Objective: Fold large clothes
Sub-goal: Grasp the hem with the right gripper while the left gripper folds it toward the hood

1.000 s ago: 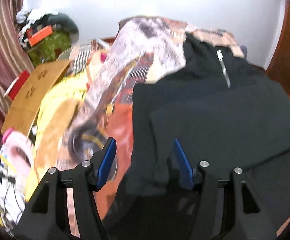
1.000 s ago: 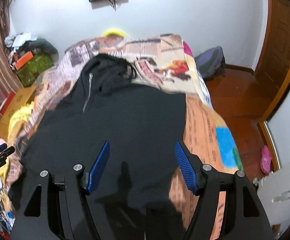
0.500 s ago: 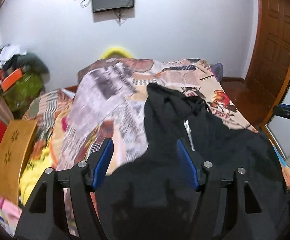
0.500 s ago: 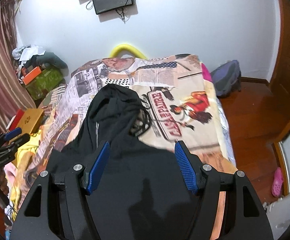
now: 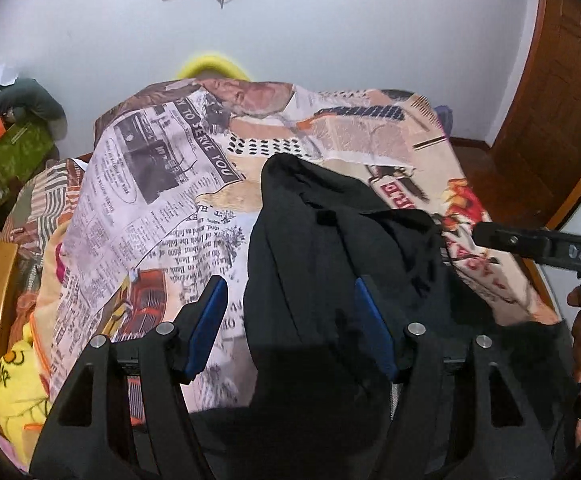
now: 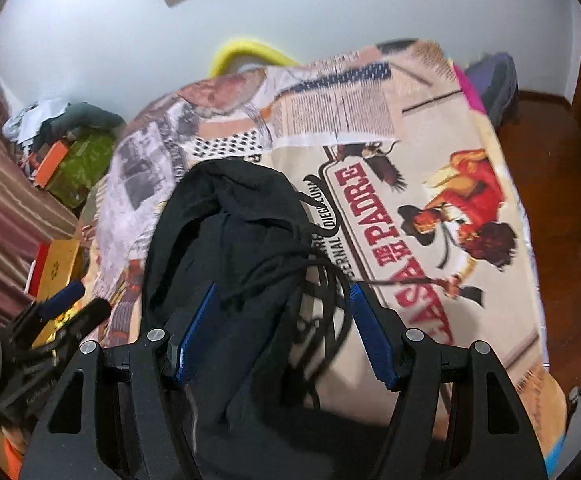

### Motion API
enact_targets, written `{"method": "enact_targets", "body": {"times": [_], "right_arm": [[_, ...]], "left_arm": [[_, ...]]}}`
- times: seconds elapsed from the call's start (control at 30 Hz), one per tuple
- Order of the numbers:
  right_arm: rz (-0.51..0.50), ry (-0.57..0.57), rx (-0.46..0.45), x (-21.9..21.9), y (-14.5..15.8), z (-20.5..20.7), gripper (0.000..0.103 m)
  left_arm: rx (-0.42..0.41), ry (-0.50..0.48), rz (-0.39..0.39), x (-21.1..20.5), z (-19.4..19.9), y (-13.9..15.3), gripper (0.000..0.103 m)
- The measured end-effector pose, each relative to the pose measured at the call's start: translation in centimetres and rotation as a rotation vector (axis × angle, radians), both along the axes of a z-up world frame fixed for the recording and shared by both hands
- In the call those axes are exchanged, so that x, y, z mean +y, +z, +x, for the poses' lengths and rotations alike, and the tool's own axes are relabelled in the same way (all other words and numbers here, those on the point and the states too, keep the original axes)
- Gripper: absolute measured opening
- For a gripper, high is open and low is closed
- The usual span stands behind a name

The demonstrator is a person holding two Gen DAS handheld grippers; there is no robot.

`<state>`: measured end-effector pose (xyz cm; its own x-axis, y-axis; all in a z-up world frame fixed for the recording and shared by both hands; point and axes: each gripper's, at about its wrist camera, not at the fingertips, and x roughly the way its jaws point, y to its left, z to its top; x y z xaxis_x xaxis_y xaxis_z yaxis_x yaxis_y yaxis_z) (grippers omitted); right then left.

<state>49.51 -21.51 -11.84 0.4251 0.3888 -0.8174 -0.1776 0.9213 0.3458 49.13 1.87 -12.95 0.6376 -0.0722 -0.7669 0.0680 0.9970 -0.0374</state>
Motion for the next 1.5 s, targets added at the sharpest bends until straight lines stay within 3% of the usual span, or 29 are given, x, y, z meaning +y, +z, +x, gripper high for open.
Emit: {"method": "enact_targets", "body": {"times": [0.1, 0.2, 0.3, 0.37, 0.47, 0.57, 0.9, 1.03, 1.27, 1.5], "right_arm": [[-0.006, -0.041, 0.053, 0.1, -2.1, 2.1, 0.064], [0.004, -0.083, 0.093, 0.1, -4.1, 3.6, 0.062], [0.017, -0.078, 0.115, 0.7, -5.1, 4.4, 0.051], [0.021, -0.048, 0.103, 1.3, -5.2, 4.3, 0.029], [-0.031, -0.016, 0.022, 1.9, -3.9, 3.0, 0.02], [-0.039, 0.009, -0.034, 1.8, -2.1, 1.3, 0.017], [0.004, 0.112, -0.219, 0.3, 7.5, -9.6, 0.016], [0.013, 0.147, -0.259, -0.1, 8.8, -14.4, 0.016], [-0.012, 0.18, -0.259, -0.5, 7.3, -21.5, 0.016], [-0.041, 0.176, -0.185, -1.5, 3.8, -25.5, 0.015]], "left_arm": [[0.017, 0.005, 0.0, 0.2, 1.6, -1.7, 0.061], [0.058, 0.025, -0.011, 0.6, 3.4, -3.4, 0.049], [0.1, 0.044, -0.039, 0.9, 4.8, -5.2, 0.039], [0.123, 0.054, -0.06, 0.9, 5.2, -6.1, 0.022], [0.102, 0.056, -0.035, 0.5, 4.5, -5.9, 0.013], [0.062, 0.043, 0.026, 0.0, 2.9, -4.3, 0.011], [-0.068, -0.047, 0.016, -0.1, -7.2, 4.6, 0.009], [-0.087, -0.094, 0.001, 0.0, -12.3, 6.6, 0.009], [-0.047, -0.144, -0.008, 0.1, -19.4, 5.5, 0.009], [0.051, -0.175, 0.002, -0.4, -24.3, 0.9, 0.009]]}}
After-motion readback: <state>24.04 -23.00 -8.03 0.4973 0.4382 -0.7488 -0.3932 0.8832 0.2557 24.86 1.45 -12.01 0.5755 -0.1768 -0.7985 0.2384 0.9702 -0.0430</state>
